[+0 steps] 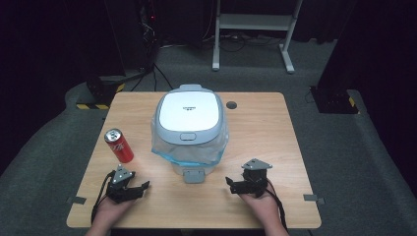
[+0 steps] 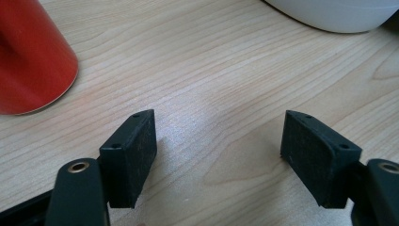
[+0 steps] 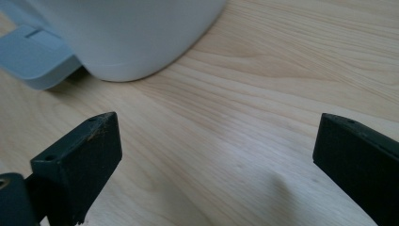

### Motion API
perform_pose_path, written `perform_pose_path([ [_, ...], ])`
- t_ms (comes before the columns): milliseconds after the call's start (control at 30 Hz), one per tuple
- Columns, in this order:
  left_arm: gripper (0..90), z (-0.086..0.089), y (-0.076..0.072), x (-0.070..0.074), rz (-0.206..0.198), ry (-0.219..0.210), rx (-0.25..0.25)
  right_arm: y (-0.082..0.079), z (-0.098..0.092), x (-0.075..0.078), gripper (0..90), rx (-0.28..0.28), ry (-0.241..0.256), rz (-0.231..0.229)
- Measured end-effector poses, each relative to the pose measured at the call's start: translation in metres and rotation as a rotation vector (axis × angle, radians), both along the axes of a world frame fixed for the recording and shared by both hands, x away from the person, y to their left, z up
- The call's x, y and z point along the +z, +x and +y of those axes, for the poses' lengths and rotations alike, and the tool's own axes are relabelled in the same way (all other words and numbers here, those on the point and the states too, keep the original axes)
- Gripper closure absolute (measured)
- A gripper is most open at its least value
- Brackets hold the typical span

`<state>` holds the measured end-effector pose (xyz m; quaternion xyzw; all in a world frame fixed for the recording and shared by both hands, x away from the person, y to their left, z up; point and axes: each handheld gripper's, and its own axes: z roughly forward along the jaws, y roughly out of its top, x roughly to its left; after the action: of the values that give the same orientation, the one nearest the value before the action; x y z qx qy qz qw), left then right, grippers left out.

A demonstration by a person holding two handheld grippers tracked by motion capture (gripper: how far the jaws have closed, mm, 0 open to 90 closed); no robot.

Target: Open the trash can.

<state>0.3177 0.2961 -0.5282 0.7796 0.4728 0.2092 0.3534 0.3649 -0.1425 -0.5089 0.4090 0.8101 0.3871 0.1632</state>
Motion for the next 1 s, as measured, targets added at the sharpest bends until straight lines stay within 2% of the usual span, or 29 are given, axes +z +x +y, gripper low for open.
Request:
perform_pose_path([
  [300,27.6,0.001,0.0,0.0,-0.001,-0.006,0.001,-0.01,0.026,0.003,7.3,0.104,0.032,0.003],
  [600,28.0,0.0,0.0,0.0,-0.003,-0.003,0.002,-0.017,0.044,0.005,20.2,0.191,0.052,0.011],
  [700,27.9,0.0,0.0,0.0,-0.003,0.0,0.002,-0.019,0.047,0.007,24.9,0.21,0.077,0.017],
  [1000,28.1,0.001,0.0,0.0,-0.002,-0.004,0.003,-0.026,0.06,0.01,27.2,0.26,0.074,-0.022],
])
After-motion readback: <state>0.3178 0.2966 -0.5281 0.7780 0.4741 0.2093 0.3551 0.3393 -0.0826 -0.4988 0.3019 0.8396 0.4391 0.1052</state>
